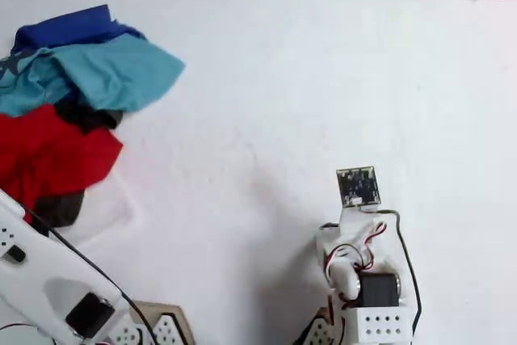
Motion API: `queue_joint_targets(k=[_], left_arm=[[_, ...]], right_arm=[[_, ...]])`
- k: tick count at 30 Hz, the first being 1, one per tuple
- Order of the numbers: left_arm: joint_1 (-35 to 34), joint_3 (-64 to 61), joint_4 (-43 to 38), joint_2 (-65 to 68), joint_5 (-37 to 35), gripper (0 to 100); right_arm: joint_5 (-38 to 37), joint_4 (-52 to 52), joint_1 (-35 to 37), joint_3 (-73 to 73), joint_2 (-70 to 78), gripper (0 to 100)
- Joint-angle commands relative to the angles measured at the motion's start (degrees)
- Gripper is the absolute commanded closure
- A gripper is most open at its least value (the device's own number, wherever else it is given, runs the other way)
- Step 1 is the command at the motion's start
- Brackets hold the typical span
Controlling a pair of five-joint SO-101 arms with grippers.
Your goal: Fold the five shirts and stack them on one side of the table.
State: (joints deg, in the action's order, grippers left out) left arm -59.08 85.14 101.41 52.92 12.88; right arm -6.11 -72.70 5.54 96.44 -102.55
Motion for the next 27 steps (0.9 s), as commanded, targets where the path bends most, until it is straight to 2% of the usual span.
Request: queue_joint_targets(k=[1,5,11,17,20,24,27], left_arm=[[2.37,2.77,0.88,-7.30,0.53,98],[2.64,1.45,0.97,-7.47,0.53,98],[2.02,-11.30,1.05,-8.26,0.53,98],[-0.18,-18.24,1.14,-8.35,0.70,98],[-2.02,-22.46,1.23,-8.35,5.27,98],[-7.03,-31.25,1.14,-8.26,12.48,98],[-12.22,-36.35,0.97,-8.18,16.62,98]], right_arm=[[0.44,-0.13,-0.40,0.53,-0.75,97.8],[0.44,-0.13,-0.40,0.53,-0.75,97.8],[0.62,-0.13,3.47,0.53,-0.75,97.8],[0.88,-0.04,6.81,0.53,-0.75,97.8],[0.44,0.84,8.75,0.53,-0.75,97.8],[0.44,13.41,8.48,0.53,-0.75,95.9],[0.44,22.64,8.57,0.53,-0.75,86.9]])
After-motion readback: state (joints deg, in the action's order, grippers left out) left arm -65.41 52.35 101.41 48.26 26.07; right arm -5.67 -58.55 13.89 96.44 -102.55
